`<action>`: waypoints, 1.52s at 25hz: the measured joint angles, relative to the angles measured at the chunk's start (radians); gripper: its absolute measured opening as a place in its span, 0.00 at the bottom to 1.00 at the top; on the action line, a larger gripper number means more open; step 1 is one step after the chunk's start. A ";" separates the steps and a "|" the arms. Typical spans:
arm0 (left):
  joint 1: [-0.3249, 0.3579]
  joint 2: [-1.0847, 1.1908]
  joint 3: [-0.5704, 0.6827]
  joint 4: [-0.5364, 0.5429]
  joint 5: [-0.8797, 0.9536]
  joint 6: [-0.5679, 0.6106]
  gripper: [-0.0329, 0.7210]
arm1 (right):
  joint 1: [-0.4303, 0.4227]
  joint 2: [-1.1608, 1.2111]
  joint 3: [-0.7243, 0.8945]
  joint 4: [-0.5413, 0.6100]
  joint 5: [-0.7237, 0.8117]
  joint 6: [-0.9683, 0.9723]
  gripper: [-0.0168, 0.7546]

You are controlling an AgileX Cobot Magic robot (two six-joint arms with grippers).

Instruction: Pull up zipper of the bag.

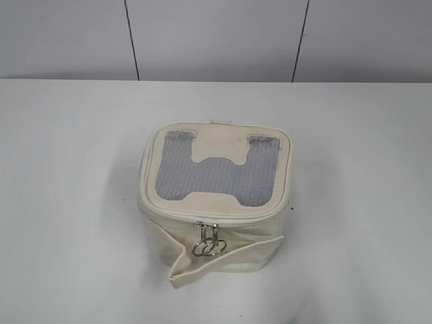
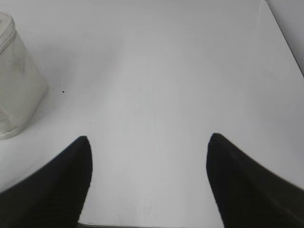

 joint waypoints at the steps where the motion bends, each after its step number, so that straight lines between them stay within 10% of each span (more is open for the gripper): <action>1: 0.000 0.000 0.000 0.000 0.000 0.000 0.52 | 0.000 0.000 0.000 0.000 0.000 0.000 0.78; 38: 0.000 0.000 0.000 0.000 0.000 0.000 0.52 | 0.000 0.000 0.000 0.000 -0.001 0.000 0.78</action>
